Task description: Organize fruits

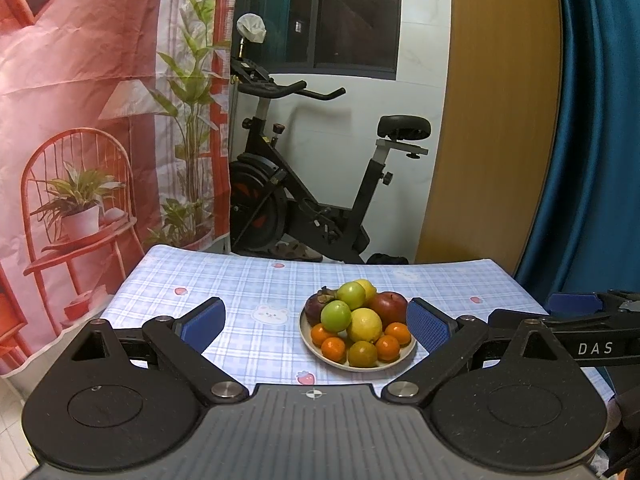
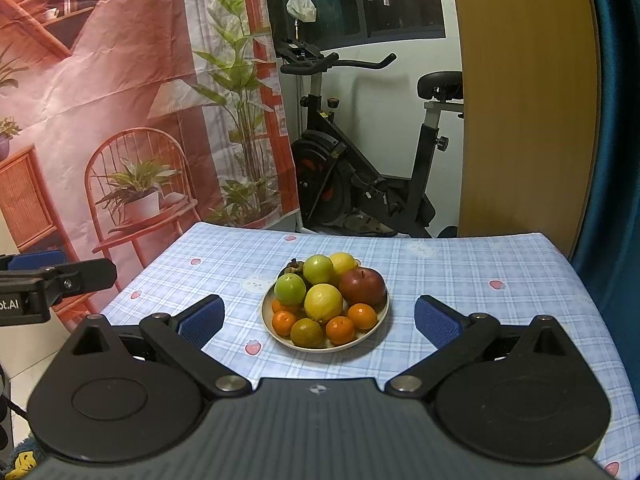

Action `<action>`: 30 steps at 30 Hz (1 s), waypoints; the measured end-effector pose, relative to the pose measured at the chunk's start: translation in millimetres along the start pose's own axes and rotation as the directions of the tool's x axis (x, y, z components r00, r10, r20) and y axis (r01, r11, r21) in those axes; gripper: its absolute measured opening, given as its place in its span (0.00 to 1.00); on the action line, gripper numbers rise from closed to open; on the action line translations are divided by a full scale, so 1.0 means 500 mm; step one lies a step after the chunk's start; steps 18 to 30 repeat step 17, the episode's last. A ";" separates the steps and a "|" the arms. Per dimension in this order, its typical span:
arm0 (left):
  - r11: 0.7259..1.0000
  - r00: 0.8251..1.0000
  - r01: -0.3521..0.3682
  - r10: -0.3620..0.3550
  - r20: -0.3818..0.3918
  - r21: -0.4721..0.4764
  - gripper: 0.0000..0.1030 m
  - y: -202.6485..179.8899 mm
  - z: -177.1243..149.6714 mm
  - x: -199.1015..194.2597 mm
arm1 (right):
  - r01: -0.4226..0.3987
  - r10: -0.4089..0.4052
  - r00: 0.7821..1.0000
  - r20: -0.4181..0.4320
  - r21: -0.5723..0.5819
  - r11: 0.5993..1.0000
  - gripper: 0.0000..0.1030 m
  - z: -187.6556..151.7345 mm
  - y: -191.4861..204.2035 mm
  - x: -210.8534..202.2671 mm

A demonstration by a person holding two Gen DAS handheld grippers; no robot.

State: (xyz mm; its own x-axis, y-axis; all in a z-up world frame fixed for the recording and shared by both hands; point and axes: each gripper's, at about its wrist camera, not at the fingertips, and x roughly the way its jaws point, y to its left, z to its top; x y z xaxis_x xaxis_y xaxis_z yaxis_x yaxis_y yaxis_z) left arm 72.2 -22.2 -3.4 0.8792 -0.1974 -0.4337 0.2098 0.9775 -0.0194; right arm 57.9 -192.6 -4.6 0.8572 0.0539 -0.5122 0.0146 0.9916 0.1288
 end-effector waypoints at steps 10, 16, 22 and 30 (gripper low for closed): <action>1.000 1.000 0.003 -0.003 0.003 -0.003 0.96 -0.003 0.001 -0.006 | 0.005 -0.005 1.000 0.009 -0.001 1.000 1.00 0.003 0.000 -0.005; 1.000 1.000 0.002 -0.002 0.009 -0.004 0.96 -0.003 0.003 -0.009 | 0.004 -0.004 1.000 0.009 -0.001 1.000 1.00 0.003 0.000 -0.005; 1.000 1.000 0.002 -0.002 0.007 -0.005 0.96 -0.003 0.003 -0.008 | 0.005 -0.004 1.000 0.010 -0.002 1.000 1.00 0.003 0.000 -0.005; 1.000 1.000 0.002 -0.002 0.007 -0.005 0.96 -0.003 0.003 -0.008 | 0.005 -0.004 1.000 0.010 -0.002 1.000 1.00 0.003 0.000 -0.005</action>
